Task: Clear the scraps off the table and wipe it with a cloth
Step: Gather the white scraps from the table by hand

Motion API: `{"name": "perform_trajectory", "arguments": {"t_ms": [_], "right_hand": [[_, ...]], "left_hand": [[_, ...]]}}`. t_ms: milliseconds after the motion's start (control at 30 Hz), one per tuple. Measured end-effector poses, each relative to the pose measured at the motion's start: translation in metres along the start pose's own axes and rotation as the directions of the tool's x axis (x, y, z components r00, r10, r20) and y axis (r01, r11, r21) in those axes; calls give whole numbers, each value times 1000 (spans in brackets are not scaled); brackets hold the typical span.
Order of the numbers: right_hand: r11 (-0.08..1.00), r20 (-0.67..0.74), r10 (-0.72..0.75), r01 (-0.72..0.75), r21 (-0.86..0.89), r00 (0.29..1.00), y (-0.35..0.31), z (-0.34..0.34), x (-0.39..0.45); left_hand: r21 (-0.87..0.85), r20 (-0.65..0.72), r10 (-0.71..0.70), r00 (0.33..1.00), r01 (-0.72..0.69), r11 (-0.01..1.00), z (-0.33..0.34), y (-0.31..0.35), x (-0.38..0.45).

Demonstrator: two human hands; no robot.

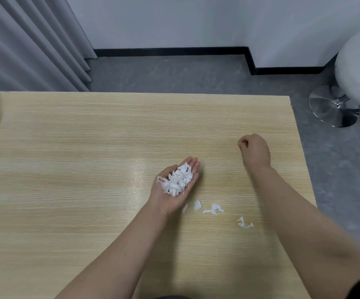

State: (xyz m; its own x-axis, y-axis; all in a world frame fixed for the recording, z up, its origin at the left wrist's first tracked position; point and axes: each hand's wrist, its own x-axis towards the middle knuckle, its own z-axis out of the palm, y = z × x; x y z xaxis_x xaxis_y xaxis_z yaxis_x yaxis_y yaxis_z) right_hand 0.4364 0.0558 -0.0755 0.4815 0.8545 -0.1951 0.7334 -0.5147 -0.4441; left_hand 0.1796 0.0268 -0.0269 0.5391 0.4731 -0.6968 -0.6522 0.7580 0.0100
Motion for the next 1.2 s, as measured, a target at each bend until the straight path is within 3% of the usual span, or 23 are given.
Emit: {"name": "perform_trajectory", "arguments": {"t_ms": [133,233,333,467,633,700,1000,1200], "right_hand": [[996,29,-83,81,45,996,-17,-11,-14],[949,-5,-222,217,228,975,-50,-24,-54],[837,4,-413,377,397,911,-78,-32,-108],[760,4,-583,544,356,812,-91,-27,-156],[794,4,-590,578,189,808,-96,-19,-187],[796,7,-593,584,158,805,-100,-17,-196],[820,24,-470,427,382,882,-109,-10,-216],[850,22,-413,377,369,910,-104,-4,-214]], "left_hand": [[-15,-2,35,999,-35,999,-5,-1,-9],[-12,-12,55,998,-55,998,-7,-5,-19],[-20,-12,66,998,-66,998,-9,-11,-33],[9,-1,103,995,-103,995,-13,-21,-56],[44,-124,161,979,-157,987,-23,-32,-78],[5,-60,112,992,-112,994,-30,-30,-86],[-50,-2,87,996,-87,995,-59,-20,-108],[-36,-22,102,995,-103,994,-70,-12,-113]]}}
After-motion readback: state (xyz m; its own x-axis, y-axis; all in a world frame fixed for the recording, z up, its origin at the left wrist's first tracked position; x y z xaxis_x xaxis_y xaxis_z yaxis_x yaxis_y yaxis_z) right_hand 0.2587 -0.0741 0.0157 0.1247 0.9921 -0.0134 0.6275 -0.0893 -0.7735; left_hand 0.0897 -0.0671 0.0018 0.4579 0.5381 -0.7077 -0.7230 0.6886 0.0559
